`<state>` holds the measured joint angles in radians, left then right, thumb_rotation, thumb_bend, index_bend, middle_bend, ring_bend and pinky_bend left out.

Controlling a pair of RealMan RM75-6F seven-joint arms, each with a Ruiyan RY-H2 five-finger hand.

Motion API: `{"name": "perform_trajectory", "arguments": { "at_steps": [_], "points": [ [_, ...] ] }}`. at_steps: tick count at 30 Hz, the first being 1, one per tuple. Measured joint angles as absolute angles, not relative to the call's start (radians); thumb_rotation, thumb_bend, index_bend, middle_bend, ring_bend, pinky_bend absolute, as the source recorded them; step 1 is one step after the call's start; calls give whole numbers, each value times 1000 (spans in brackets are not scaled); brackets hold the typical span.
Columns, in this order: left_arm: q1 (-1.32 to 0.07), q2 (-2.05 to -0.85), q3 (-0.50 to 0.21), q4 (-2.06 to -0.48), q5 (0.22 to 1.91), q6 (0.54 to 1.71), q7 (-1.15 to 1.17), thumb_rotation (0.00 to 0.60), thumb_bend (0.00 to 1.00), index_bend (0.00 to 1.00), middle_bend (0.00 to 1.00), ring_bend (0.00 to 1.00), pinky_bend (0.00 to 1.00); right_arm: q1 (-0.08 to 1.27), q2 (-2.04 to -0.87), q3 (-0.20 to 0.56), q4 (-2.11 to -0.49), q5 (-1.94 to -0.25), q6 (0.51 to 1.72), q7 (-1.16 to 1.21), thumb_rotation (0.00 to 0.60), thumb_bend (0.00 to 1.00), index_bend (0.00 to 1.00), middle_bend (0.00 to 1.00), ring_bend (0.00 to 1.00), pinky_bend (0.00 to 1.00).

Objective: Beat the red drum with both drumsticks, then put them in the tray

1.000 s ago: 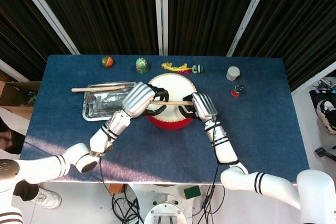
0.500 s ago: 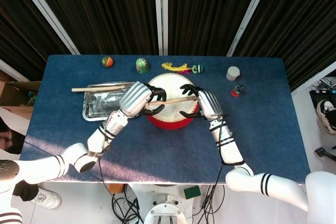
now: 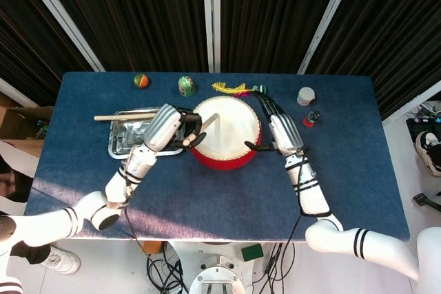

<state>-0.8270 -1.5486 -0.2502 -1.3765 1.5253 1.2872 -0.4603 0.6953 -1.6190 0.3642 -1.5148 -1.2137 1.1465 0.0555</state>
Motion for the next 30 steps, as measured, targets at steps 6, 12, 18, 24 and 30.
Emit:
{"name": "perform_trajectory", "arguments": {
  "at_steps": [6,12,18,24,30],
  "points": [
    [-787,-1536,-258,-1377,1498,1317,-566,600,511,721,797,728,781,676,-1582,363,-1535,-1210,1161,48,600,13,0,0,11,160],
    [-730,-1528,-288,-1360,1441,1366,-706,600,513,721,795,728,794,630,-1502,356,-1592,-1221,1195,46,600,13,0,0,0,152],
    [-665,-1500,-348,-1366,1326,1357,-947,600,516,721,792,728,801,564,-1411,343,-1666,-1248,1256,60,600,13,0,0,0,140],
    [-596,-1470,-404,-1333,1155,1235,-1167,600,522,722,790,728,801,501,-1342,318,-1716,-1279,1304,81,600,12,0,0,0,137],
    [-553,-1500,-412,-1184,1050,1096,-1197,600,524,722,790,727,801,441,-1297,290,-1733,-1300,1346,129,600,13,0,0,0,136]
  ]
}}
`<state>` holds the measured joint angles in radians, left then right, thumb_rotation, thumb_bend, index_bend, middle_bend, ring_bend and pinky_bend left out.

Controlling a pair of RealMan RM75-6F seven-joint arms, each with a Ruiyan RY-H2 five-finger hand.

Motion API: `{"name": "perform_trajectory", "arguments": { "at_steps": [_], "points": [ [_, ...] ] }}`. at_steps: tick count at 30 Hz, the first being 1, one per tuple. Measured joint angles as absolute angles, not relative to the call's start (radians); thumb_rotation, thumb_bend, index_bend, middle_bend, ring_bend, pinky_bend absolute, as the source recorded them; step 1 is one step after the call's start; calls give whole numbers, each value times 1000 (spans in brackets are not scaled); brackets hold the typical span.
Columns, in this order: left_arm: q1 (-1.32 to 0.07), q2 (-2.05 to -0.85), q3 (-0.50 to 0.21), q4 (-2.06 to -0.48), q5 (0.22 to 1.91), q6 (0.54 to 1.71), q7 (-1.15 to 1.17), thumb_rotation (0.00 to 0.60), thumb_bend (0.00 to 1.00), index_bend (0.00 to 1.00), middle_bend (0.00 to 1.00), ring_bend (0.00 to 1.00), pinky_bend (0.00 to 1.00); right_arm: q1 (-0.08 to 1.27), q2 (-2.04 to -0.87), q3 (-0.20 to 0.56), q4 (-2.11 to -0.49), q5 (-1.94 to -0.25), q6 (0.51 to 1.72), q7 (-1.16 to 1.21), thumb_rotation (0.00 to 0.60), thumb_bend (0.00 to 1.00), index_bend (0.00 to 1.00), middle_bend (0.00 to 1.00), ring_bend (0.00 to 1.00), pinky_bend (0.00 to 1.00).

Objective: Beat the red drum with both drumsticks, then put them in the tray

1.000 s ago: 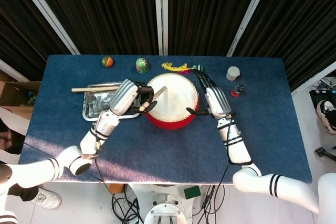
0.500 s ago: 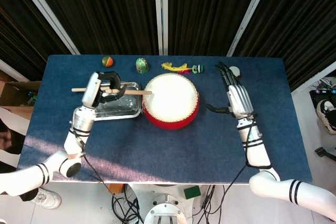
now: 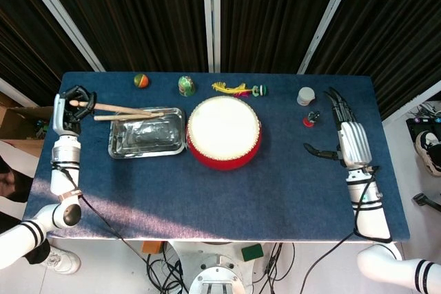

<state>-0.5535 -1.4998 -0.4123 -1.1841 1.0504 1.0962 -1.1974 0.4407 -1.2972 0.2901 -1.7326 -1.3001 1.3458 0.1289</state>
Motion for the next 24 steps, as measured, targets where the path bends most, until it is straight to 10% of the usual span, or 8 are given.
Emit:
{"name": "perform_trajectory", "arguments": {
  "at_steps": [10,16,24],
  "points": [
    [-532,-1643,-426,-1032,969,988,-1162,600,536,722,787,713,781,405,-1293,272,-1706,-1308,1349,206,600,12,0,0,0,134],
    [-543,-1709,-463,-984,944,971,-1112,600,530,693,741,627,602,399,-1293,271,-1698,-1308,1343,219,600,12,0,0,0,132],
    [-549,-1758,-448,-903,981,1002,-999,600,351,268,316,196,206,386,-1285,270,-1694,-1311,1342,240,600,12,0,0,0,120]
  ]
}}
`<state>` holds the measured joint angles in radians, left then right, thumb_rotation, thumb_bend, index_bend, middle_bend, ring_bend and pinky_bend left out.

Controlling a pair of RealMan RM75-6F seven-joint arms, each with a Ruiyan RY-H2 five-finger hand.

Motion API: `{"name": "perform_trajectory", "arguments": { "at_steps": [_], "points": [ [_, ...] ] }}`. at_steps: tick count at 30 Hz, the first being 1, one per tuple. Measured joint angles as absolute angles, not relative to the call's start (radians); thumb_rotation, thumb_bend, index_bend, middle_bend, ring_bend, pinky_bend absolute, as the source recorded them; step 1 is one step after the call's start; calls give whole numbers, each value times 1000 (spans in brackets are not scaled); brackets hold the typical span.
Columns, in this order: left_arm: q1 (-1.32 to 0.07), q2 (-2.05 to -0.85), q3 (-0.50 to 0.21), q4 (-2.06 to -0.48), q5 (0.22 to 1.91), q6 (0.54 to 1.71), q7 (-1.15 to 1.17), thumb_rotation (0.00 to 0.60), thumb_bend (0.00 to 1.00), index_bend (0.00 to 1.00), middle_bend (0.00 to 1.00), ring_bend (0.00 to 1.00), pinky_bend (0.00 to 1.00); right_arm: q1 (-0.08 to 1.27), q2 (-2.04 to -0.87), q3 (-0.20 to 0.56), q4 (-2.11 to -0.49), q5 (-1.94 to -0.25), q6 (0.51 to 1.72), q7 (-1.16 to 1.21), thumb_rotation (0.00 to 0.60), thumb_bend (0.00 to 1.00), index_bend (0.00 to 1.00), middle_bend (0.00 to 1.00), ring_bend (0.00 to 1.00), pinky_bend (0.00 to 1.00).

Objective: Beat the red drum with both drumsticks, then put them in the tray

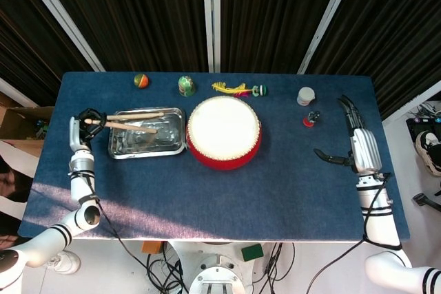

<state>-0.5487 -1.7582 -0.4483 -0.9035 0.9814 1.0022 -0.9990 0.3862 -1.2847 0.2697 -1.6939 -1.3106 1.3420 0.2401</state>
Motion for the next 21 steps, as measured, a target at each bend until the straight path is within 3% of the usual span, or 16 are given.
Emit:
{"name": "perform_trajectory", "arguments": {
  "at_steps": [9,21],
  "points": [
    [-541,-1812,-393,-780,1063,1107,-795,600,274,202,211,132,144,373,-1272,271,-1698,-1316,1342,274,600,13,0,0,0,117],
    [-559,-1869,-318,-615,1131,1055,-572,599,189,193,178,119,121,355,-1254,274,-1708,-1315,1345,292,600,14,0,0,0,114]
  ]
}}
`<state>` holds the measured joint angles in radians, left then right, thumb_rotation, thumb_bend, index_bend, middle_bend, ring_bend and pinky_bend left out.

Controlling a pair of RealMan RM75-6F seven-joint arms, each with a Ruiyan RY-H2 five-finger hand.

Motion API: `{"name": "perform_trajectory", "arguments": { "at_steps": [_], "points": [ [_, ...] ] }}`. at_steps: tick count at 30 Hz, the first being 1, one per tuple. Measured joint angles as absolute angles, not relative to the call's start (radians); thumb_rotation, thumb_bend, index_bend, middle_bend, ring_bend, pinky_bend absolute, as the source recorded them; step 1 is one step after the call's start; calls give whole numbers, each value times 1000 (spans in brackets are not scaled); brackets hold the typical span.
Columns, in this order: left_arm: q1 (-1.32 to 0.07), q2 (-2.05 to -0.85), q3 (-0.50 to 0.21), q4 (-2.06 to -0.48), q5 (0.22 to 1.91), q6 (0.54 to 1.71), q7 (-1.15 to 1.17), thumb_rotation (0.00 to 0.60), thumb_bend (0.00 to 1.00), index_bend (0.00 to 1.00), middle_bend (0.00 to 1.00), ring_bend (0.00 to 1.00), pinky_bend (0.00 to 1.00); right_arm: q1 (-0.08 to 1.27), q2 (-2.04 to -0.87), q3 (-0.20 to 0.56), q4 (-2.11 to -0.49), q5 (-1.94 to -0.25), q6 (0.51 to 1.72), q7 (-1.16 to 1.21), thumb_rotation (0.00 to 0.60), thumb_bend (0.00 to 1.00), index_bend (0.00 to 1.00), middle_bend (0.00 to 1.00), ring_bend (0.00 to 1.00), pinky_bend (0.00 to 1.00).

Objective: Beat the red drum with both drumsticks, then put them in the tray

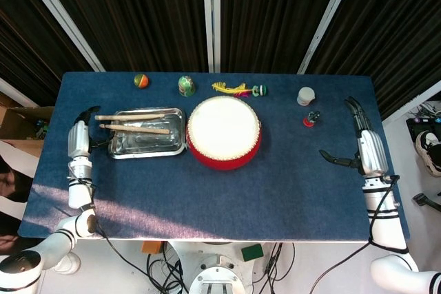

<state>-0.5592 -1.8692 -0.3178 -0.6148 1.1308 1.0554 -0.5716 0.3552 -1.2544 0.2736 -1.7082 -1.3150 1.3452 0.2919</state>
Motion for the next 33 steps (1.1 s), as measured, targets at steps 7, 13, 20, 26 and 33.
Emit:
{"name": "perform_trajectory", "arguments": {
  "at_steps": [7,13,20,26,33],
  "points": [
    [-555,-1853,-305,-636,1161,1055,-551,594,175,189,172,119,120,341,-1242,269,-1711,-1306,1345,288,600,39,0,0,0,112],
    [-523,-1761,-280,-716,1210,1144,-449,600,175,242,203,167,131,334,-1195,233,-1709,-1299,1305,201,600,156,0,90,0,117],
    [-425,-1521,-221,-983,1261,1251,-228,600,176,254,208,168,131,300,-1087,139,-1710,-1306,1268,-32,600,176,0,60,0,110],
    [-283,-1300,-145,-1283,1302,1359,-155,600,175,254,208,168,132,217,-1064,77,-1707,-1349,1362,-104,600,176,0,29,0,99],
    [-101,-1168,-14,-1503,1393,1515,-126,600,176,255,209,168,133,110,-1111,20,-1669,-1434,1499,-101,600,176,0,29,0,88]
  ]
}}
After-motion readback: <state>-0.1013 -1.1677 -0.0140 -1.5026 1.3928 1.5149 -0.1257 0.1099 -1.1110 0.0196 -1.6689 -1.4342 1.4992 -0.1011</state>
